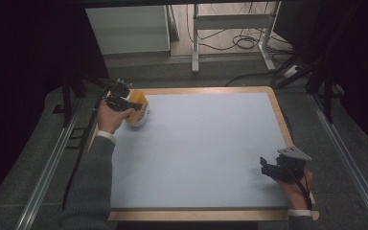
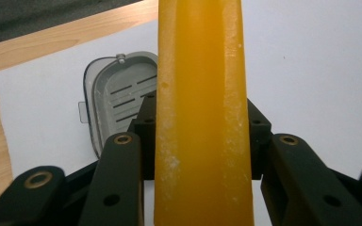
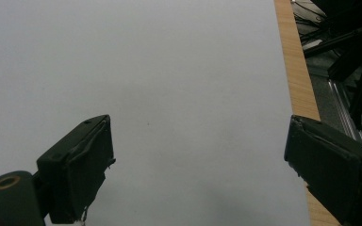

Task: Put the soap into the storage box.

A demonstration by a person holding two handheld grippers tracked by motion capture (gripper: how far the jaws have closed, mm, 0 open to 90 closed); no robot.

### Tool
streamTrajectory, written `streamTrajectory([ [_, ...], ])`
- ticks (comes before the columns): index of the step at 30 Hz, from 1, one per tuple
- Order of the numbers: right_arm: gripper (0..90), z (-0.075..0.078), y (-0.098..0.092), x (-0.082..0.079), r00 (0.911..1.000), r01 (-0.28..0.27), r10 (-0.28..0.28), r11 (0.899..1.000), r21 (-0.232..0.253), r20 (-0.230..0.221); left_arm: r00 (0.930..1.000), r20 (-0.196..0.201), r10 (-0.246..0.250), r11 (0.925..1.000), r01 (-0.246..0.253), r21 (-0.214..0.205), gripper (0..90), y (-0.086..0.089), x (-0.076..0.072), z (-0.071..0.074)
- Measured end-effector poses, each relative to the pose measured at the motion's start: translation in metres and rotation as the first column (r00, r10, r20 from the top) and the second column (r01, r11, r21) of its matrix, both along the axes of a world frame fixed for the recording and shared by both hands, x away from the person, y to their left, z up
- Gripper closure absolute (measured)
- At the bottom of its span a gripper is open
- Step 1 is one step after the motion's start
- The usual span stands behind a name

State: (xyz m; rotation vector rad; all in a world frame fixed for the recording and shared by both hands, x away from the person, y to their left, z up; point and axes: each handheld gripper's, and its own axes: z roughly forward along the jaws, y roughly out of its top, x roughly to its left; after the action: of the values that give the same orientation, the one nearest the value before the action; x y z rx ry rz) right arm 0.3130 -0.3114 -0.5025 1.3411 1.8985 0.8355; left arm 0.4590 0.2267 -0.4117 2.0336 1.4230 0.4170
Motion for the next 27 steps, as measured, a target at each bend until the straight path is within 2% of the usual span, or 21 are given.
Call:
streamTrajectory([
  [2,8.8,0.0,0.0,0.0,1.0,0.001,-0.001,1.0,-0.001,0.0,1.0,0.003,0.008,0.9999,-0.008,-0.011,61.2,0.001,0.004,-0.001],
  [7,8.8,0.0,-0.001,0.0,1.0,0.004,-0.004,1.0,-0.001,-0.001,0.9994,-0.025,0.025,0.9996,-0.025,-0.014,61.2,0.004,0.015,-0.006],
  [18,8.8,-0.002,-0.002,0.0,1.0,0.008,-0.008,1.0,-0.002,-0.004,0.9968,-0.057,0.056,0.9978,-0.058,-0.031,61.2,0.008,0.034,-0.023],
  [27,8.8,-0.004,-0.004,0.002,0.9998,0.016,-0.016,1.0,-0.003,-0.011,0.9945,-0.062,0.085,0.9957,-0.087,-0.033,61.2,0.015,0.043,-0.03],
])
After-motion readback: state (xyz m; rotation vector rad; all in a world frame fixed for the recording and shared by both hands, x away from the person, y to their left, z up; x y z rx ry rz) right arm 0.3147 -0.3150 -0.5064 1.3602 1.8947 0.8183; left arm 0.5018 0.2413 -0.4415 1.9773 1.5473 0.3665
